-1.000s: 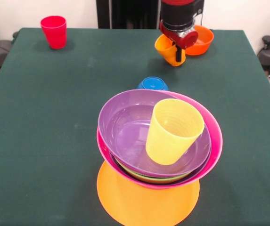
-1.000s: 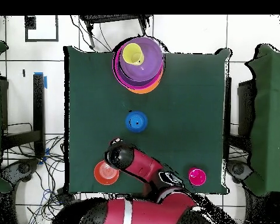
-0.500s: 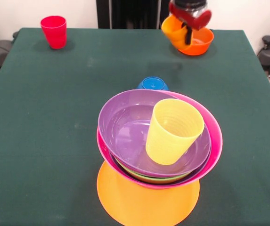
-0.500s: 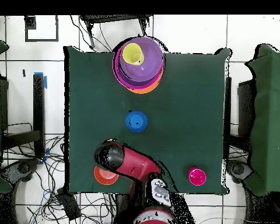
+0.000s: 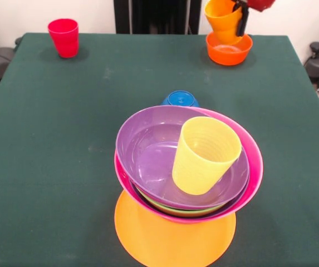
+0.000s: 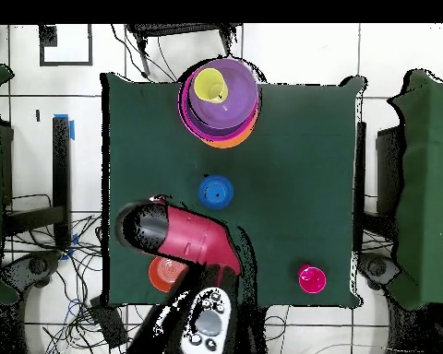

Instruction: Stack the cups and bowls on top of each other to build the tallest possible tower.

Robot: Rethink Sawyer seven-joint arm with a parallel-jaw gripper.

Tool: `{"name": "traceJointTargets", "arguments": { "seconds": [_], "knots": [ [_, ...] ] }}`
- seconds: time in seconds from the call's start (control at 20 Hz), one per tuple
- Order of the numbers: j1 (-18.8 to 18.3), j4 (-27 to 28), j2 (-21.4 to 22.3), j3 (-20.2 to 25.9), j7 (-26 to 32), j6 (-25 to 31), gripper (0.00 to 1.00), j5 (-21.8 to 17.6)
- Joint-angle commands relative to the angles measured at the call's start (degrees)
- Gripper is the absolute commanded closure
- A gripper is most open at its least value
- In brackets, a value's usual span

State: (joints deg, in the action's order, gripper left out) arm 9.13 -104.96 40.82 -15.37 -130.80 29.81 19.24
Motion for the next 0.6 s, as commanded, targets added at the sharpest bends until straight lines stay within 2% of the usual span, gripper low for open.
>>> {"name": "traceJointTargets", "arguments": {
  "seconds": [0.05,0.35,0.6],
  "knots": [
    [4.4,19.5,-5.67,-8.82,-15.32,6.08,1.0,-1.77],
    [5.45,35.68,-14.07,-14.58,-14.79,9.38,1.0,-1.3],
    [5.95,46.33,-18.52,-19.8,-15.03,14.83,1.0,-0.87]
  ]
}}
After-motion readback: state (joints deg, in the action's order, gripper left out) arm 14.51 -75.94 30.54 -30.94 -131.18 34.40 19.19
